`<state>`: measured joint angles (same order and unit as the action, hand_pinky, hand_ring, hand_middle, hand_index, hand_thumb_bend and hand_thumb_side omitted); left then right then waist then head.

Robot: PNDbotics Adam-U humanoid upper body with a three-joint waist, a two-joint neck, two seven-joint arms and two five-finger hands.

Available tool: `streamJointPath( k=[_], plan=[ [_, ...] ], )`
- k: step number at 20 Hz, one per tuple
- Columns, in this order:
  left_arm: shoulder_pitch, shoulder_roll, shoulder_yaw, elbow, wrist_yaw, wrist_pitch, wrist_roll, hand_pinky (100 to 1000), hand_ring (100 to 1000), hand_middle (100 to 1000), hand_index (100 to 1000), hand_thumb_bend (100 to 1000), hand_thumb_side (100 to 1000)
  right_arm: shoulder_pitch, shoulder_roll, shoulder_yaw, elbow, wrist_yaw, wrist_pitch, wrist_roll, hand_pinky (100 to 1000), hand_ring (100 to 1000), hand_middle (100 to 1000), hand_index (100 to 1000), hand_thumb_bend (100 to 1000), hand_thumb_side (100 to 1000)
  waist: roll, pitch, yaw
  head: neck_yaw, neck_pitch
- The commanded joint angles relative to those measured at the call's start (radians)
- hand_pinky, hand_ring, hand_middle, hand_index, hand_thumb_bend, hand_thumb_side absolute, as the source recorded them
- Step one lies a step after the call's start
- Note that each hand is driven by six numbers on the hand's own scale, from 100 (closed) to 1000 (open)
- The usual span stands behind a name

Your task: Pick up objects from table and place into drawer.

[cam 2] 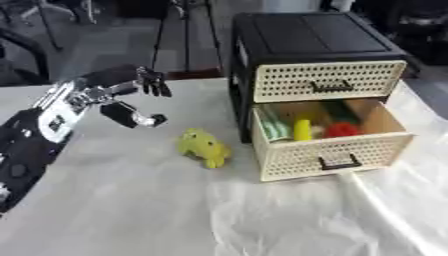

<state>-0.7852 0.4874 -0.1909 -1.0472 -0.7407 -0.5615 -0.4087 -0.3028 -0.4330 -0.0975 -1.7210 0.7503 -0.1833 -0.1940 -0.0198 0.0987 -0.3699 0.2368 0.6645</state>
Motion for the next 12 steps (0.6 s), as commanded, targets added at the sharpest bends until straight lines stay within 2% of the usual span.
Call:
streamJointPath(
  k=[1,7,9,12],
  plan=[
    [-0.033,-0.015,0.001,0.029,-0.039,-0.027,0.011,613,662,651,768,372,439,-0.025,-0.006,0.002,-0.029,-0.015,-0.009,0.007,258,414,433,741,100,825,-0.004,-0.003,-0.014,0.01,-0.02],
    [-0.039,-0.039,-0.004,0.063,-0.094,-0.038,0.039,619,660,644,765,385,366,-0.049,0.016,0.007,-0.036,-0.024,-0.018,0.018,258,415,434,740,100,824,-0.001,0.028,-0.062,0.024,-0.045],
    [-0.04,-0.041,-0.007,0.069,-0.114,-0.049,0.028,622,661,646,765,375,368,-0.055,0.018,0.008,-0.04,-0.024,-0.019,0.018,258,415,434,739,100,826,0.004,0.036,-0.07,0.025,-0.048],
    [-0.042,-0.04,-0.001,0.075,-0.139,-0.057,0.015,639,682,669,772,413,374,-0.063,0.022,0.009,-0.043,-0.022,-0.022,0.023,259,415,434,737,100,828,0.013,0.05,-0.08,0.03,-0.055]
  ],
)
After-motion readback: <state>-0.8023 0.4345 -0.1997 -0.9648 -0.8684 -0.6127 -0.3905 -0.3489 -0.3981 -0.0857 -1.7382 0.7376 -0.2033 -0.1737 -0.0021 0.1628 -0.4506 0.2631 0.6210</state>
